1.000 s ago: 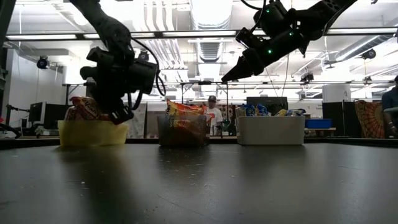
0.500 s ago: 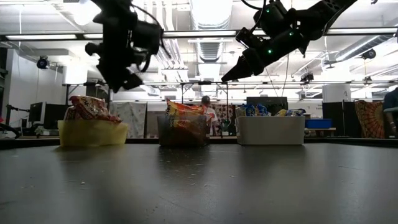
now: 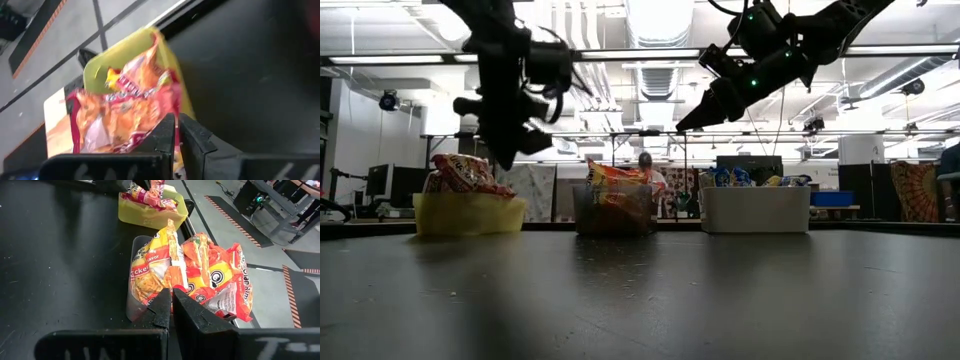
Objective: Sort Maruchan noodles
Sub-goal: Put the red noodle pack into the yellow bin
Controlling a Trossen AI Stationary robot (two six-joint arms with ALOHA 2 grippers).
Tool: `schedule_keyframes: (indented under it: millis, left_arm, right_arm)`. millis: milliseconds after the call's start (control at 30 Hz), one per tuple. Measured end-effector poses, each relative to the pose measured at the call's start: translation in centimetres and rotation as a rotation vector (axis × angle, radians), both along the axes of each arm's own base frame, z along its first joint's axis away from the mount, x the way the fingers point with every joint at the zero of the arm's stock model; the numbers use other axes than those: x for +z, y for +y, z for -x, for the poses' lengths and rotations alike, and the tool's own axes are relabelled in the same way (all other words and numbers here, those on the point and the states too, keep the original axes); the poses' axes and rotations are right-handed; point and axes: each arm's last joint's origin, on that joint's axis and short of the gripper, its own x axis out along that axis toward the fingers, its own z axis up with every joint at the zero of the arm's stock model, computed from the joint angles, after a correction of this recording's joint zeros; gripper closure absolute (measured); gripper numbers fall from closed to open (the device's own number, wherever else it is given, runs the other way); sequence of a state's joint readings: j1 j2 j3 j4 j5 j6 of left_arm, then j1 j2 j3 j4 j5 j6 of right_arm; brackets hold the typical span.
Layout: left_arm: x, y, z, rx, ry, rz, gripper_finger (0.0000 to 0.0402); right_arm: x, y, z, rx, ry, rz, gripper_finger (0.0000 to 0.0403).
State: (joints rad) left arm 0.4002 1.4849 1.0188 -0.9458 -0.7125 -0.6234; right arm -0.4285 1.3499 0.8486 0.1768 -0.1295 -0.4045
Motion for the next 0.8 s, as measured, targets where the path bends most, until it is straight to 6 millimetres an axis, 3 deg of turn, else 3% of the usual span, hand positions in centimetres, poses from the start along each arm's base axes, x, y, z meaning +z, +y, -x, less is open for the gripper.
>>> schedule_keyframes:
  millis: [567, 800]
  left_arm:
    - [-5.9, 0.1, 2.5, 0.095, -0.045, -0.016, 0.0402]
    - [-5.8, -0.1, 2.5, 0.083, -0.041, 0.046, 0.0401]
  right_arm:
    - [0.1, 0.0, 0.0, -0.001, -0.009, 0.0, 0.0394]
    - [0.1, 0.0, 0.0, -0.001, -0.009, 0.001, 0.0394]
